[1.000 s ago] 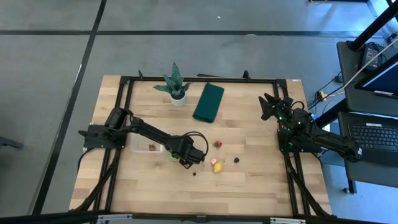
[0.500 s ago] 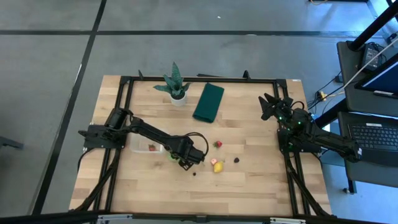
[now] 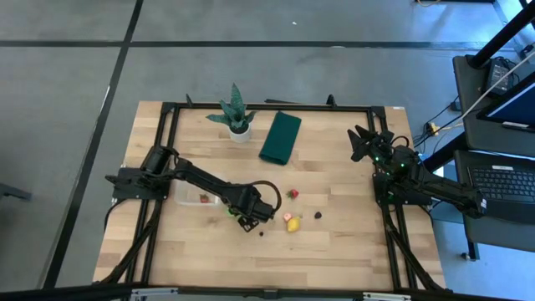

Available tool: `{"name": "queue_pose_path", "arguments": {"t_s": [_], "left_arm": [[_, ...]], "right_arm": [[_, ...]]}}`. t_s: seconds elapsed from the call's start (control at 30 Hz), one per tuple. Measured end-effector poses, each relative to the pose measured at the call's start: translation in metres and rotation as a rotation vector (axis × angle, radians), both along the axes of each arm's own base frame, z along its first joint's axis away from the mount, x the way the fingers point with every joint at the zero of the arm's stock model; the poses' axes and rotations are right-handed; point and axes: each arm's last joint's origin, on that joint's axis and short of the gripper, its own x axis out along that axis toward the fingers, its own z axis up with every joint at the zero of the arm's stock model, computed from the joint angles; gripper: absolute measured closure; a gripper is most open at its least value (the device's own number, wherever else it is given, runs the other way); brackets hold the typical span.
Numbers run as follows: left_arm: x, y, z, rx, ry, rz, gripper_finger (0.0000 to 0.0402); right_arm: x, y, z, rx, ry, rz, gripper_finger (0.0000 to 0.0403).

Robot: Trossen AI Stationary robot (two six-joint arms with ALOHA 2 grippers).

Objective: Pick and placing Produce into tupperware
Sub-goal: Put the starfruit into the transparent bin

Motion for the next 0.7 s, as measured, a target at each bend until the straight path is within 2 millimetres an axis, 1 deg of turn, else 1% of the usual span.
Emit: {"name": "queue_pose_path", "arguments": {"t_s": [0.1,0.37,0.43,0.53,0.7], "left_arm": [[0.0,0.0002,0.0,-0.005,0.001,0.001,0.0118],[-0.0001,-0.0001,0.0002,-0.012,0.003,0.001,0.0174],[-0.0001,0.0,0.0002,-0.011,0.003,0.002,0.0183],[-0.0001,0.0,0.0002,-0.011,0.003,0.002,0.0184],[-0.0001,-0.0001,0.0002,-0.022,0.005,0.004,0.0176]], "right_arm": [[0.0,0.0,0.0,0.0,0.0,0.0,0.0136],[0.0,0.0,0.0,0.0,0.0,0.0,0.0136],[0.0,0.0,0.0,0.0,0.0,0.0,0.0136],[0.0,0.0,0.0,0.0,0.0,0.0,0.0136],[0.0,0.0,0.0,0.0,0.0,0.0,0.0136]]}}
